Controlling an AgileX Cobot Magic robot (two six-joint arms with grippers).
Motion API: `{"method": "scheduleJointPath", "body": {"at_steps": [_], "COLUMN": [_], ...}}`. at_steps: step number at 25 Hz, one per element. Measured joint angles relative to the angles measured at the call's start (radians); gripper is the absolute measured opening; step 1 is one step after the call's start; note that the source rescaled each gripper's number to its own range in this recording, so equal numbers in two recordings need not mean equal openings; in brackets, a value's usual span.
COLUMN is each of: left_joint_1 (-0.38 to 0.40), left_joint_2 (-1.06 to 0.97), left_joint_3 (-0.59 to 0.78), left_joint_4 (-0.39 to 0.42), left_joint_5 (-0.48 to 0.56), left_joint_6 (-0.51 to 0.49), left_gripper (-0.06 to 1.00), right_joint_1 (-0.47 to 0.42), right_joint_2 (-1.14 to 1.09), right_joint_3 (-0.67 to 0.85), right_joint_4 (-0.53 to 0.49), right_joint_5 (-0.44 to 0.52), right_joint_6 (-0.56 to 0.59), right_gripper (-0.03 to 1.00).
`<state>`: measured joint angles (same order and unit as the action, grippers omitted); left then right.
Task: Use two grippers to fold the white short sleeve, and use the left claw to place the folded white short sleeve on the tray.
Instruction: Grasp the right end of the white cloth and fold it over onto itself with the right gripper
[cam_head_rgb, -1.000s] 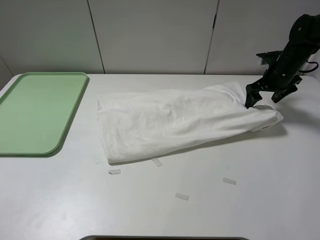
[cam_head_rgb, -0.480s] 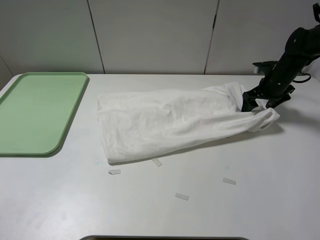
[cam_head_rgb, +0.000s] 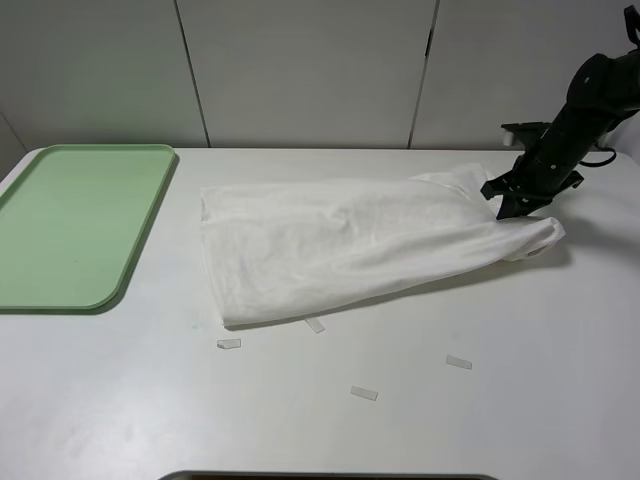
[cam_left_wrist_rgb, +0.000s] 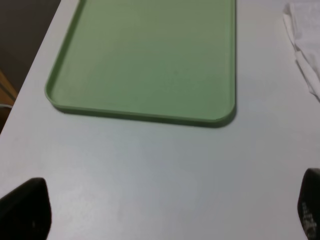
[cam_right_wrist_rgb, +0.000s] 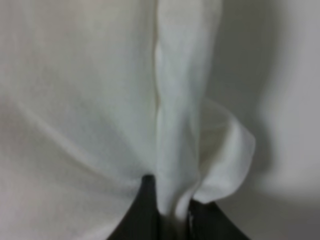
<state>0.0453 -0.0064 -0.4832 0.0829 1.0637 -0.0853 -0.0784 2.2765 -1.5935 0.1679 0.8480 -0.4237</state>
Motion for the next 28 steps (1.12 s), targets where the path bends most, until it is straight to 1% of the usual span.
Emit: {"method": "scheduleJointPath", "body": {"at_steps": [4, 10, 11, 14, 17, 18, 23, 28], "left_joint_1": [0.0, 0.0, 0.0, 0.0, 0.0, 0.0, 0.0, 0.0], "left_joint_2": [0.0, 0.0, 0.0, 0.0, 0.0, 0.0, 0.0, 0.0], "left_joint_3": [0.0, 0.0, 0.0, 0.0, 0.0, 0.0, 0.0, 0.0], "left_joint_4": [0.0, 0.0, 0.0, 0.0, 0.0, 0.0, 0.0, 0.0], "left_joint_5": [0.0, 0.0, 0.0, 0.0, 0.0, 0.0, 0.0, 0.0], "left_joint_6": [0.0, 0.0, 0.0, 0.0, 0.0, 0.0, 0.0, 0.0], "left_gripper": [0.98, 0.98, 0.98, 0.98, 0.98, 0.98, 0.98, 0.98], "right_joint_1": [0.0, -0.002, -0.002, -0.002, -0.002, 0.003, 0.059, 0.183], "right_joint_2": [-0.016, -0.066, -0.066, -0.096, -0.115, -0.138, -0.175, -0.182], "right_joint_3": [-0.001, -0.067, -0.067, -0.112, -0.134, -0.147, -0.147, -0.149], "right_joint_4": [-0.034, -0.079, -0.079, -0.101, -0.117, -0.156, -0.23, -0.301], "right_joint_5": [0.005, 0.087, 0.087, 0.145, 0.18, 0.211, 0.239, 0.265], "right_joint_6": [0.0, 0.0, 0.0, 0.003, 0.02, 0.047, 0.105, 0.19], "right_gripper": [0.07, 0.07, 0.07, 0.07, 0.07, 0.07, 0.07, 0.07]}}
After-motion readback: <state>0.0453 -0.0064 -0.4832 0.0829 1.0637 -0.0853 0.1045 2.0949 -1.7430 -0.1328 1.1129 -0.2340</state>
